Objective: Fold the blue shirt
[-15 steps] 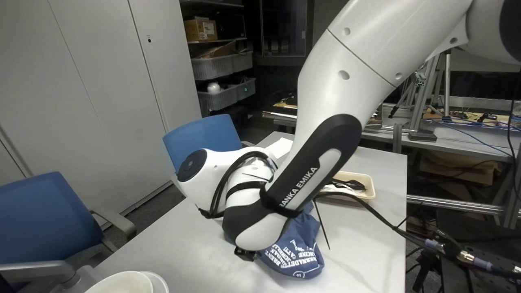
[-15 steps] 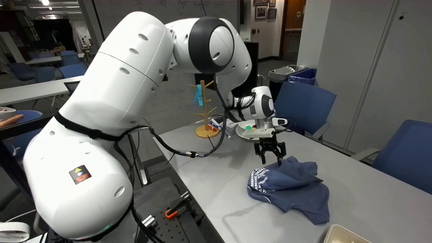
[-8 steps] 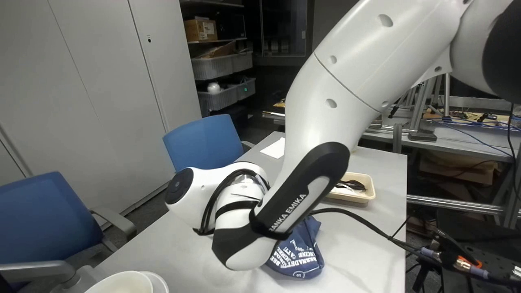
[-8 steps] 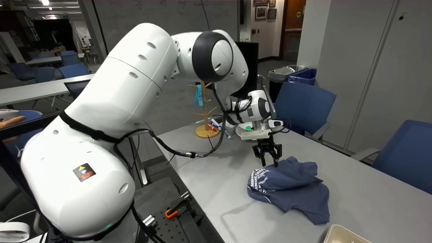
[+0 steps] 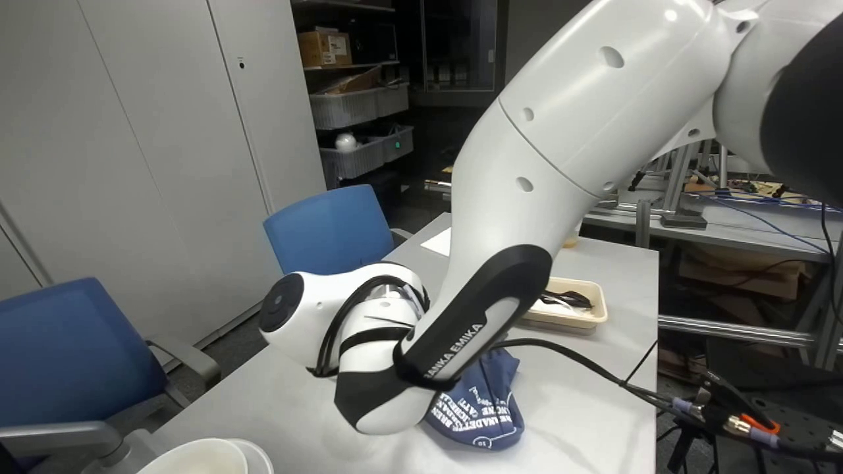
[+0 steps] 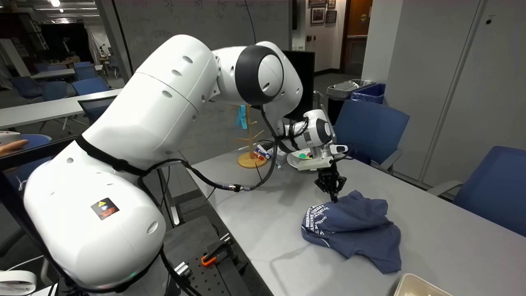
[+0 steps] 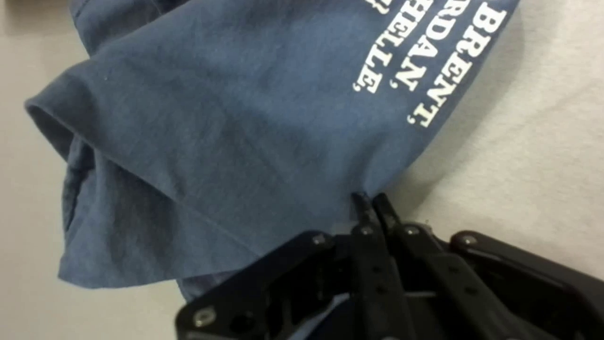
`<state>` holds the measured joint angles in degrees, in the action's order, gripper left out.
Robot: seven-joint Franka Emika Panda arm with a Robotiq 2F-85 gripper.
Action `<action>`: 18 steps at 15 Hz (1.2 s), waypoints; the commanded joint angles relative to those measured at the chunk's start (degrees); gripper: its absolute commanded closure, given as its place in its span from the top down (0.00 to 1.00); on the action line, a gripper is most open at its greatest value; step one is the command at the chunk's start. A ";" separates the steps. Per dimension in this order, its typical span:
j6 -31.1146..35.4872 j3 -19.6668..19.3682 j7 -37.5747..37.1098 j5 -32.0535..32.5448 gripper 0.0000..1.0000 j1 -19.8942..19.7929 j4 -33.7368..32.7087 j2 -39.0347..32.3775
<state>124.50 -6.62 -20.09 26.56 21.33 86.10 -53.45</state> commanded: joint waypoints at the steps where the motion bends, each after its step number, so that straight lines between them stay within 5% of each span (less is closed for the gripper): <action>1: -2.52 -1.23 -1.72 0.87 0.00 1.15 -2.89 -1.28; 11: -11.75 0.03 1.20 0.49 0.01 -1.18 11.49 12.20; 18: -16.24 0.89 1.33 -0.26 0.01 -6.31 23.65 22.25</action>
<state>109.03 -7.11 -19.67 26.55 18.29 103.48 -36.63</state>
